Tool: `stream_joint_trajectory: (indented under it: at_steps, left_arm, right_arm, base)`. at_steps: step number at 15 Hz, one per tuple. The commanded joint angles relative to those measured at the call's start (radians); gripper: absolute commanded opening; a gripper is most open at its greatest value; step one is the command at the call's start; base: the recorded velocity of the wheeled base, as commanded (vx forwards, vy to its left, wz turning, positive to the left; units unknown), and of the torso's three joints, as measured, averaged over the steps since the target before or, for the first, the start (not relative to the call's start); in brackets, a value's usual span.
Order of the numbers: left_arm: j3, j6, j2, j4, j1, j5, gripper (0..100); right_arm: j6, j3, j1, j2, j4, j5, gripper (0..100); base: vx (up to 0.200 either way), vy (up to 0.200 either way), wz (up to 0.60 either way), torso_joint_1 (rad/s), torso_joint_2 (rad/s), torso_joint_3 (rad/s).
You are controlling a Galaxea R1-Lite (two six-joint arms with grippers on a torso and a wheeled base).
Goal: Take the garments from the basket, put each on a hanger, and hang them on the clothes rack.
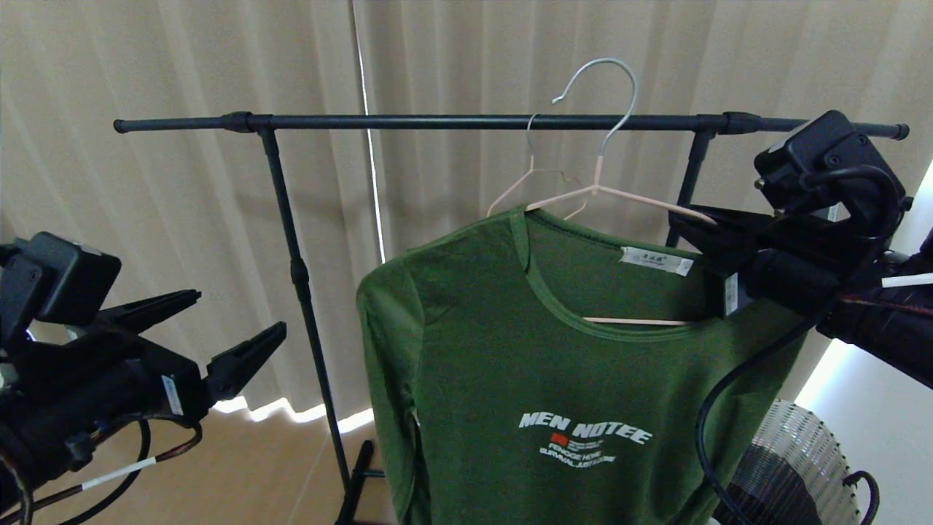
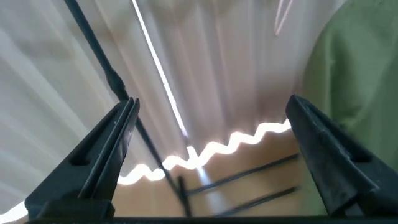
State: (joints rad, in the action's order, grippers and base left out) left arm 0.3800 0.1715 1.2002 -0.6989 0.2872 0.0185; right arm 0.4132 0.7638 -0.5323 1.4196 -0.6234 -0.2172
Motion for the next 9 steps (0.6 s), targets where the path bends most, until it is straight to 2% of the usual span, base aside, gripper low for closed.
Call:
stream_joint_trajectory:
  at_steps: [1,3,5,6,9]
  left_arm:
    - [-0.036,-0.018,-0.047,-0.002,-0.007,0.001,100]
    - [-0.041,-0.021,-0.048,-0.011,-0.011,0.003,100]
    - [-0.032,-0.018,-0.051,-0.033,-0.014,0.061,100]
    - [-0.043,-0.015,-0.057,-0.034,-0.042,0.101,100]
    - [-0.052,-0.021,-0.021,-0.045,-0.046,0.144,100]
  right_arm:
    - [0.001,0.003,0.028,-0.005,0.019,-0.001,0]
    - [-0.005,0.026,0.037,-0.022,0.100,-0.004,0]
    - [-0.022,0.035,0.048,-0.042,0.143,-0.021,0]
    - [-0.024,0.049,0.057,-0.047,0.182,-0.039,0]
    - [-0.034,0.069,0.100,-0.047,0.177,-0.040,0]
  base:
    - [0.000,0.000,0.00,0.000,0.00,0.000]
    - [0.000,0.000,0.00,0.000,0.00,0.000]
    - [0.000,0.000,0.00,0.000,0.00,0.000]
    - [0.000,0.000,0.00,0.000,0.00,0.000]
    - [0.000,0.000,0.00,0.000,0.00,0.000]
